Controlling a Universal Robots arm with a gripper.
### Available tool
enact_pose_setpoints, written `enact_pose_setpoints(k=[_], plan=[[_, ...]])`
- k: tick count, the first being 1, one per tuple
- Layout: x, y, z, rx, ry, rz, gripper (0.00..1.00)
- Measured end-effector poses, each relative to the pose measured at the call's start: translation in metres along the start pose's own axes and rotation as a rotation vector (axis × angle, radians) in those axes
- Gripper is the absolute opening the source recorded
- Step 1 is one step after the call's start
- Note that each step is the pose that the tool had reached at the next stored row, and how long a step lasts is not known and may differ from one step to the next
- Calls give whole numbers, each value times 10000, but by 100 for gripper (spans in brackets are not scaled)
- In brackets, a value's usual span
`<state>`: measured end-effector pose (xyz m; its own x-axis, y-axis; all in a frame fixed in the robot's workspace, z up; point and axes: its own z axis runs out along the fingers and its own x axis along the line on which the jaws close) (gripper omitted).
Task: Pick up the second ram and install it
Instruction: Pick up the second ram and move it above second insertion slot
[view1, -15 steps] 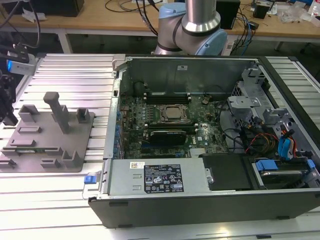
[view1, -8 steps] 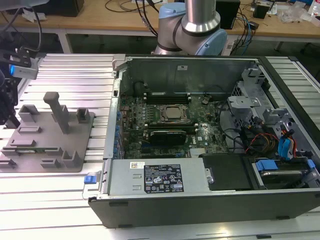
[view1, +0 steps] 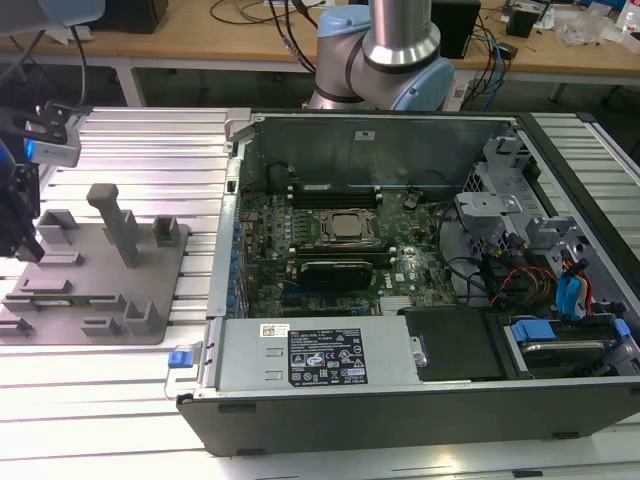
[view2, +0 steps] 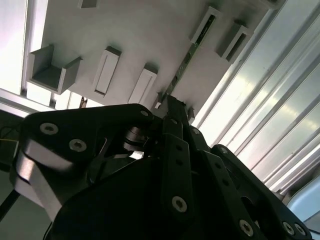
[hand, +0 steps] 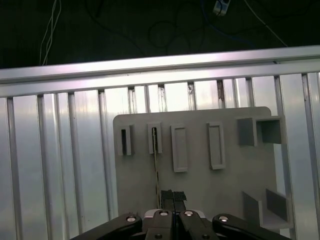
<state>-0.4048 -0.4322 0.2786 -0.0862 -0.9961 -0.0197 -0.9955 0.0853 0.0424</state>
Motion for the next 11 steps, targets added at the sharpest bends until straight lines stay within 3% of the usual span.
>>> enact_pose_setpoints(k=[11], plan=[[3, -6, 148, 0, 0, -3, 8]])
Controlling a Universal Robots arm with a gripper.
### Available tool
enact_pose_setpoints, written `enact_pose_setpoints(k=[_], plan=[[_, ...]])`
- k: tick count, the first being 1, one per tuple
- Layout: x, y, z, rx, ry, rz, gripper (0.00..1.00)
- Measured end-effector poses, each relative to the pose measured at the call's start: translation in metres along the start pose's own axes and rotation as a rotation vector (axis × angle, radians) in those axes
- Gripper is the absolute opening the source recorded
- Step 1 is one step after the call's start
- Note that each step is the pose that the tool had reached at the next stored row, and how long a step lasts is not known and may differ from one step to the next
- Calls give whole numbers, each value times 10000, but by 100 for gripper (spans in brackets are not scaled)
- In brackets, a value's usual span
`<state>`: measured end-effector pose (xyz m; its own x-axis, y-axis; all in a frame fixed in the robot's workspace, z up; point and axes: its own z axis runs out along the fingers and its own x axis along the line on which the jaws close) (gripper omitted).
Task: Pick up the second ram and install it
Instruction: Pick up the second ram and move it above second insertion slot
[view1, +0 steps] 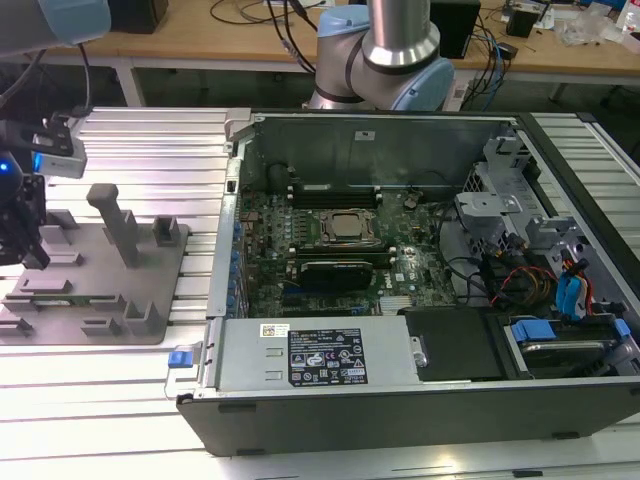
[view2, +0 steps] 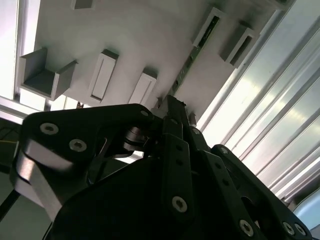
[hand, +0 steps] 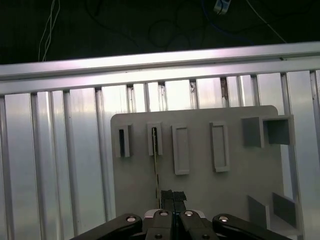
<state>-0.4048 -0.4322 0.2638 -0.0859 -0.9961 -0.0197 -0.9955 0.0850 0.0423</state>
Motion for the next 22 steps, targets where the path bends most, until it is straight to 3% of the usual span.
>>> enact_pose_setpoints(k=[9, 11, 18, 22], plan=[[3, -4, 111, -1, 1, -10, 8], [19, -9, 171, -2, 2, -21, 8], [91, -18, 244, -1, 1, -68, 8], [107, -21, 301, -6, 13, -318, 8]])
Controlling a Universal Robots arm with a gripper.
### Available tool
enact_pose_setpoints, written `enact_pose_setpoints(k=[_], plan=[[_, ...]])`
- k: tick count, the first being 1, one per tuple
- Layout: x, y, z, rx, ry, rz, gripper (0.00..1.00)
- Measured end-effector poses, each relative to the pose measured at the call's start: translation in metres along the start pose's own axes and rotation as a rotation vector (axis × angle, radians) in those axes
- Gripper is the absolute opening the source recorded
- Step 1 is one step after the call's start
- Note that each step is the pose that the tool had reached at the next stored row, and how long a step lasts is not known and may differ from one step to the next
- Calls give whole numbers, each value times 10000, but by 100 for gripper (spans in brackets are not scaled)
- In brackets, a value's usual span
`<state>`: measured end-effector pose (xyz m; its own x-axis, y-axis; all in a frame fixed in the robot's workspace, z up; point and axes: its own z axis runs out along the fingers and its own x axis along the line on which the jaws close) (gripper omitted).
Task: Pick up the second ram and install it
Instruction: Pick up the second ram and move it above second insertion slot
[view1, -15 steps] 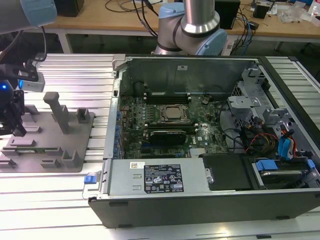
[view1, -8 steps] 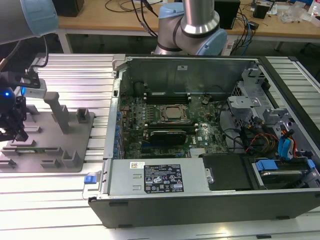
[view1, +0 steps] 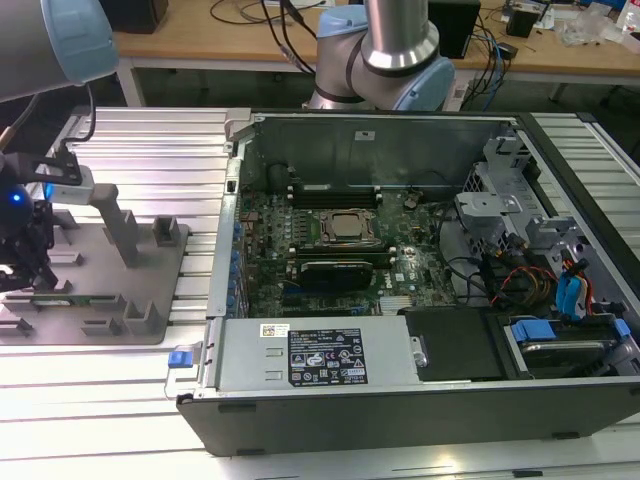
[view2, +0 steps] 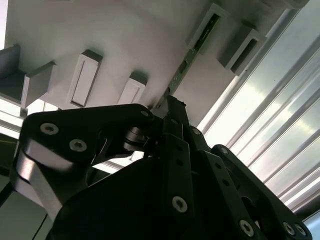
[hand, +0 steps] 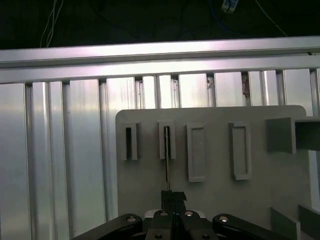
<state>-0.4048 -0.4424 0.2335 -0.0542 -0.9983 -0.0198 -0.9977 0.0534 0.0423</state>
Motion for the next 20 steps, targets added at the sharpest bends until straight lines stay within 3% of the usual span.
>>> enact_pose_setpoints(k=[2, 15, 20], plan=[[5, -2, 46, -2, 3, -66, 8], [9, 34, 114, -6, 49, -310, 8], [9, 34, 115, -6, 50, -324, 21]])
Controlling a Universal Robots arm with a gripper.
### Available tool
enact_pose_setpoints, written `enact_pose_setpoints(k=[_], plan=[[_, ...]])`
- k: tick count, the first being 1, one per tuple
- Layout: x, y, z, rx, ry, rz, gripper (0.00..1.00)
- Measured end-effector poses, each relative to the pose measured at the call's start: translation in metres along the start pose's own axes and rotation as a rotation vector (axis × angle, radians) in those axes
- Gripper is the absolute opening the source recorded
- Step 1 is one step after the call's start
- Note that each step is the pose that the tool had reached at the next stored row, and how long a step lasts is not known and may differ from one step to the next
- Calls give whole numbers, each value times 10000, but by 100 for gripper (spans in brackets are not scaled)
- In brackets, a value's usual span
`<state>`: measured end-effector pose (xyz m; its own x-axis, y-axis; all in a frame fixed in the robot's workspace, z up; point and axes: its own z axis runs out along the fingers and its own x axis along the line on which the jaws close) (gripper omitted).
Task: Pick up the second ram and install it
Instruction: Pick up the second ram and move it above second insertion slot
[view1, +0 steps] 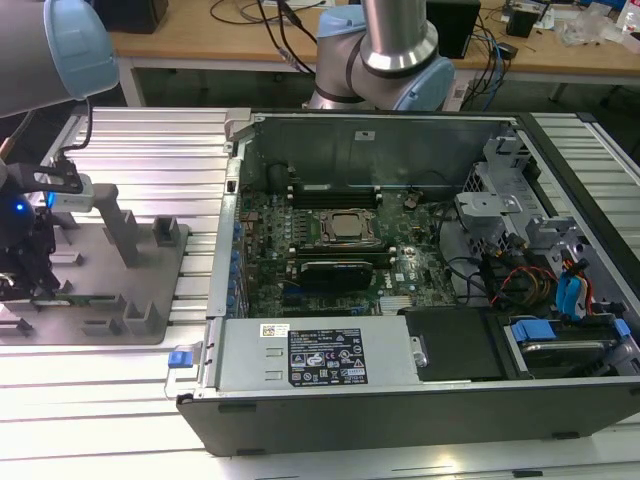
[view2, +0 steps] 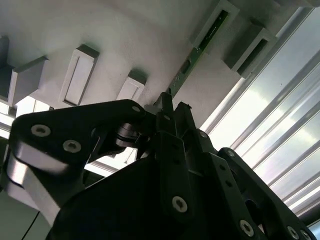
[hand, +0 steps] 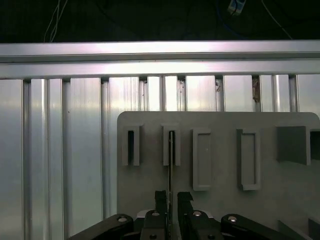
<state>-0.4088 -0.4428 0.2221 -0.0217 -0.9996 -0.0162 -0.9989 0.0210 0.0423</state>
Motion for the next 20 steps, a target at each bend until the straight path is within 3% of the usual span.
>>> enact_pose_setpoints(k=[4, 13, 20], plan=[[0, -1, 30, -9, 40, -596, 21], [-12, 4, 140, -8, 39, -595, 21], [-23, 22, 144, -9, 40, -594, 21]])
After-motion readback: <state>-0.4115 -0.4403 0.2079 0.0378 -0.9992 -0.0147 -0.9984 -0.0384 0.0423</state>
